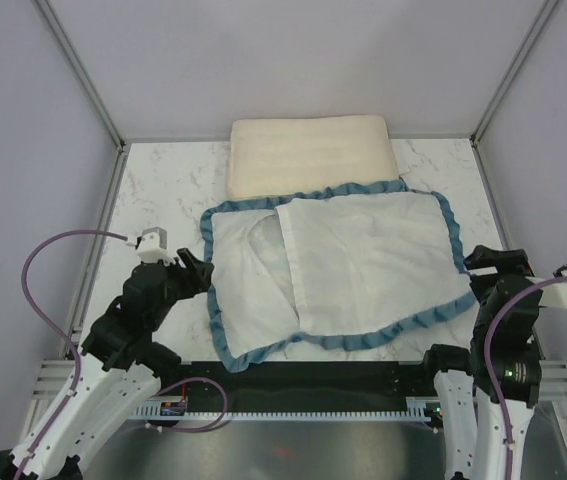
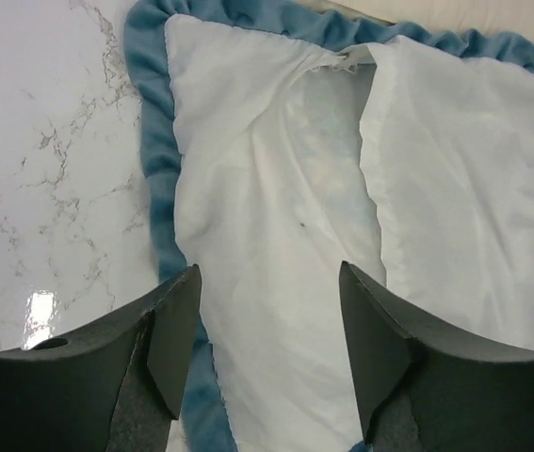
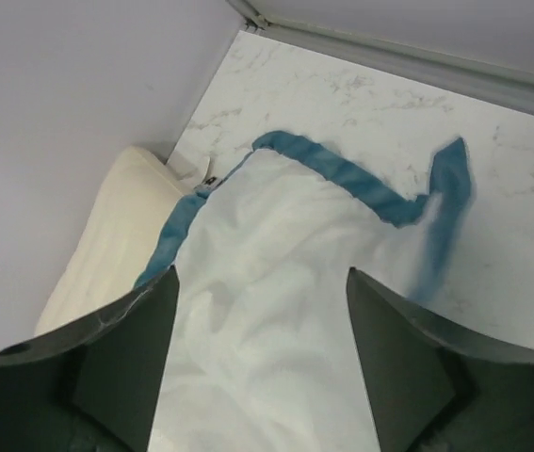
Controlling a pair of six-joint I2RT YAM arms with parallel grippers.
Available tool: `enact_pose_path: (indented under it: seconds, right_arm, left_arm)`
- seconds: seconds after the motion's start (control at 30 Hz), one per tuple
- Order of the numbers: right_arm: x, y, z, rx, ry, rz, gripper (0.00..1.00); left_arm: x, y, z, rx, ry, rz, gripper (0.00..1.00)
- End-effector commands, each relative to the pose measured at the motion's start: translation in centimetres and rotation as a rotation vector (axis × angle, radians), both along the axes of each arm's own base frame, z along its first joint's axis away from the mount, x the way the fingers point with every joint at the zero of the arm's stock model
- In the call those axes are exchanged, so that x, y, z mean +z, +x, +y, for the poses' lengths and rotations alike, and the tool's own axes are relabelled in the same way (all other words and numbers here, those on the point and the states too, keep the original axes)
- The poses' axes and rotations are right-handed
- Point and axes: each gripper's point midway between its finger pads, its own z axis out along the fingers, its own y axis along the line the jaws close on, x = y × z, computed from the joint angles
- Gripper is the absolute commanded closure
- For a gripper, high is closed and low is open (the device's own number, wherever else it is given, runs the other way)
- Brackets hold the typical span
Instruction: Put the pillow into the pillowcase
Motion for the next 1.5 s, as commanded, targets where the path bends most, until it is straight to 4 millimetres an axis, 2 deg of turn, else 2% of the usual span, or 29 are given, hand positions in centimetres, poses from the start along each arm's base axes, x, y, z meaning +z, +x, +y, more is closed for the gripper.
enact_pose_path:
  seconds: [0.0,0.1,0.2,0.23,0.27,0.4,0.43,0.47,0.5,0.53,0.57,0.6,0.67,0.8,0.87,0.9,0.93,0.97,1.03,1.1,1.13,1.17,1.2,1.23,1.27,1.33,1.37,1.4,1.47]
  right_arm:
    - [1.0,-3.4,-2.2,-0.146,-0.060,-0.054,0.17]
    - [2.5,-4.7,-2.7,-0.183,-0.085,-0.107,0.14]
    - [3.7,-4.4,-2.6,-0.165,-0.108,-0.104,0.13]
    - [4.9,-3.0,-2.1,-0.110,-0.138,-0.151,0.15]
    - [5.1,-1.3,0.0,0.051,-0.184,-0.148,0.16]
    - [2.3,4.5,4.0,0.340,-0.120,-0.042,0.15]
    - [1.7,5.4,4.5,0.377,-0.109,-0.023,0.13]
    - [1.5,6.4,4.5,0.391,-0.110,-0.017,0.13]
    - [0.3,7.6,5.1,0.442,-0.098,0.027,0.11]
    - [0.5,8.2,4.9,0.443,-0.111,0.024,0.10]
    - [0.3,8.7,4.7,0.442,-0.116,0.034,0.10]
    - [-0.3,9.4,4.4,0.435,-0.120,0.058,0.10]
    - [0.0,10.4,4.2,0.433,-0.127,0.047,0.09]
    - [-0.7,13.1,4.0,0.449,-0.120,0.067,0.09]
    - [0.2,14.5,4.1,0.473,-0.133,0.048,0.05]
    - [-0.6,15.6,4.0,0.484,-0.122,0.078,0.04]
    - [0.5,16.6,4.1,0.495,-0.134,0.052,0.03]
    - [-0.6,17.8,4.1,0.516,-0.121,0.082,0.03]
    - [0.5,19.6,4.3,0.537,-0.131,0.056,0.02]
    - [-0.8,21.7,4.8,0.577,-0.114,0.077,0.03]
    - [0.3,22.8,5.1,0.587,-0.129,0.051,0.03]
    - [-1.2,24.1,5.2,0.592,-0.122,0.090,0.03]
    - [-1.4,24.9,5.9,0.609,-0.126,0.096,0.03]
    - [-0.4,26.0,6.1,0.608,-0.136,0.081,0.02]
    - [-1.8,27.1,6.9,0.626,-0.127,0.113,0.02]
    - [-1.3,28.7,7.6,0.640,-0.134,0.100,0.03]
    - [-2.5,29.5,7.8,0.642,-0.128,0.124,0.02]
    - [-2.0,30.3,8.0,0.637,-0.141,0.108,0.02]
    - [-3.6,31.6,7.9,0.636,-0.136,0.137,0.02]
  left_arm:
    - [1.6,0.1,0.3,0.044,-0.079,-0.056,0.32]
    - [1.2,0.5,0.4,0.068,-0.061,-0.034,0.25]
    - [0.2,1.1,0.2,0.070,-0.024,0.015,0.23]
    - [-0.7,1.5,0.0,0.077,-0.008,0.054,0.23]
    - [-0.9,1.7,-0.1,0.082,-0.003,0.065,0.21]
    - [-1.5,3.4,-0.5,0.102,0.031,0.084,0.03]
    - [-0.6,4.1,-0.5,0.114,0.037,0.065,0.01]
    - [-0.9,4.9,-0.7,0.112,0.076,0.076,0.00]
    - [0.9,5.9,-0.5,0.133,0.081,0.045,0.00]
    - [1.2,6.7,-0.6,0.133,0.102,0.051,0.00]
    - [0.6,8.0,-0.6,0.147,0.122,0.089,0.00]
    - [2.1,9.2,-1.6,0.122,0.092,0.083,0.00]
    - [2.9,11.1,-2.4,0.108,0.065,0.100,0.00]
    - [4.1,16.9,-4.8,0.092,0.038,0.136,0.00]
    - [3.8,18.9,-5.3,0.084,0.048,0.155,0.00]
    - [5.2,20.3,-5.3,0.089,0.031,0.133,0.00]
    - [3.2,21.5,-5.4,0.094,0.046,0.180,0.00]
    - [3.6,22.8,-5.0,0.108,0.038,0.173,0.00]
    - [1.3,24.6,-5.0,0.115,0.042,0.224,0.00]
    - [0.9,26.4,-4.7,0.123,0.030,0.230,0.00]
    - [-1.0,27.3,-4.9,0.124,0.036,0.269,0.00]
    - [-0.4,28.5,-4.8,0.132,0.029,0.251,0.00]
    - [-0.8,29.2,-4.7,0.138,0.031,0.255,0.00]
    - [-2.9,30.0,-4.8,0.143,0.042,0.291,0.00]
    - [-2.3,31.3,-4.7,0.146,0.028,0.274,0.00]
    - [-3.5,32.6,-4.9,0.136,0.010,0.294,0.00]
    - [-4.7,33.8,-5.3,0.123,-0.005,0.310,0.01]
    - [-5.0,34.4,-5.4,0.120,-0.011,0.313,0.01]
    - [-6.3,36.0,-6.1,0.104,-0.017,0.324,0.04]
